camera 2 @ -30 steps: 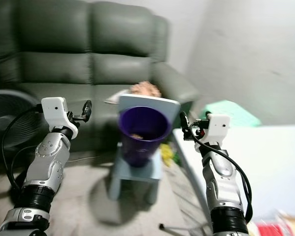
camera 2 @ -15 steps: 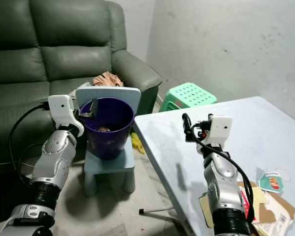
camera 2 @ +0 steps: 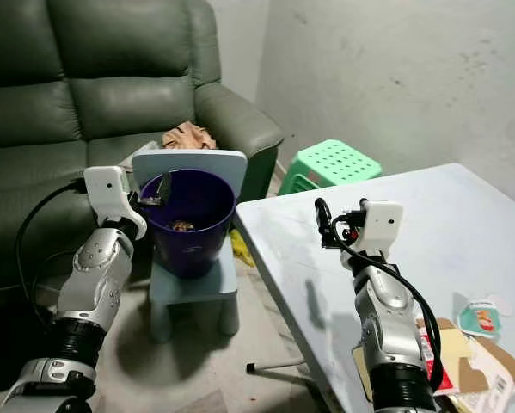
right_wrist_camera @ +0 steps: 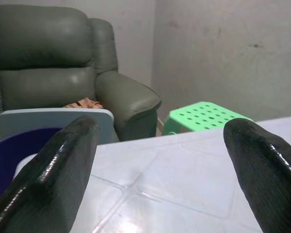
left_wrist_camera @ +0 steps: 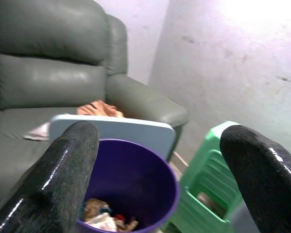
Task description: Picking trash to rubbish bin
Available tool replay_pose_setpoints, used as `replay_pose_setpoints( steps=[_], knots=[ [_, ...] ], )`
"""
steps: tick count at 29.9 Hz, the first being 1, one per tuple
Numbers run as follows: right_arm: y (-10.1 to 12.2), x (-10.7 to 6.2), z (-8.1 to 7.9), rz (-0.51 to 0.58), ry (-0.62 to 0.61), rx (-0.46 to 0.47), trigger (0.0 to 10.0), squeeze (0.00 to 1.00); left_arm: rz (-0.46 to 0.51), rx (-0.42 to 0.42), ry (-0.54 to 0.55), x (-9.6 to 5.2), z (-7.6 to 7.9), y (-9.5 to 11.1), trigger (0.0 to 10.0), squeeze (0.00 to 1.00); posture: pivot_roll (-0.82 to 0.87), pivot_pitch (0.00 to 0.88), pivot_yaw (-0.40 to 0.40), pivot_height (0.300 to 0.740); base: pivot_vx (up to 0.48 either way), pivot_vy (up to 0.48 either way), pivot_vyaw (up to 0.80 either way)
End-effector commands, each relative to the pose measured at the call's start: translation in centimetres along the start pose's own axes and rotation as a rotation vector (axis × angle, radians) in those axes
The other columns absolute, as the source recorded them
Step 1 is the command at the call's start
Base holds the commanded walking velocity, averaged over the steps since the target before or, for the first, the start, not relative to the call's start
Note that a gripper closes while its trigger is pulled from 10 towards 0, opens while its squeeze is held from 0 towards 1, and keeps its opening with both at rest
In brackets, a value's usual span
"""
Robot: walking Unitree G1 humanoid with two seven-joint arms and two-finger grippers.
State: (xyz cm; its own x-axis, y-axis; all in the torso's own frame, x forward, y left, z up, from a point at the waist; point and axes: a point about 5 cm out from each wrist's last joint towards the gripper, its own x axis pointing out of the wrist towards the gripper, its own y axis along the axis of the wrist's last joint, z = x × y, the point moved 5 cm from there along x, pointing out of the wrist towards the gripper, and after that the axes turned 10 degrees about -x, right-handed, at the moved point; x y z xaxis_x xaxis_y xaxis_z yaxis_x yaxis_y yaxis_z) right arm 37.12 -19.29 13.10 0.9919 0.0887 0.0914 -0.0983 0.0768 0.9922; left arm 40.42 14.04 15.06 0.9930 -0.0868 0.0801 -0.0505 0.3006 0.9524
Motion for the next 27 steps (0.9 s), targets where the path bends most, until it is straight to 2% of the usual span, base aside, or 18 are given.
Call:
replay_pose_setpoints(
  steps=[1,10,18,27],
  knots=[
    [0.5,0.0,0.2,0.01,0.001,-0.013,10.0,0.0,-0.005,-0.006,-0.017,-0.1,0.4,-0.1,10.0,0.0,-0.03,0.0,-0.125,0.74,0.0,0.0,-0.64],
    [0.2,-0.1,-0.5,0.003,0.017,-0.007,10.0,0.0,-0.011,-0.008,-0.007,0.0,0.4,-0.1,10.0,0.0,-0.02,0.0,-0.125,0.74,0.0,0.425,-0.66],
    [0.0,-0.3,-0.9,-0.005,0.025,-0.004,10.0,0.0,-0.052,-0.018,0.047,0.2,-0.1,-0.8,10.0,0.0,-0.02,0.0,-0.125,0.74,0.0,0.0,-0.66],
    [-0.3,-0.5,-1.1,-0.018,0.025,-0.003,10.0,0.0,-0.063,0.0,0.027,0.1,0.3,-0.9,10.0,0.0,-0.02,0.0,-0.123,0.74,0.0,0.0,-0.66]
  ],
)
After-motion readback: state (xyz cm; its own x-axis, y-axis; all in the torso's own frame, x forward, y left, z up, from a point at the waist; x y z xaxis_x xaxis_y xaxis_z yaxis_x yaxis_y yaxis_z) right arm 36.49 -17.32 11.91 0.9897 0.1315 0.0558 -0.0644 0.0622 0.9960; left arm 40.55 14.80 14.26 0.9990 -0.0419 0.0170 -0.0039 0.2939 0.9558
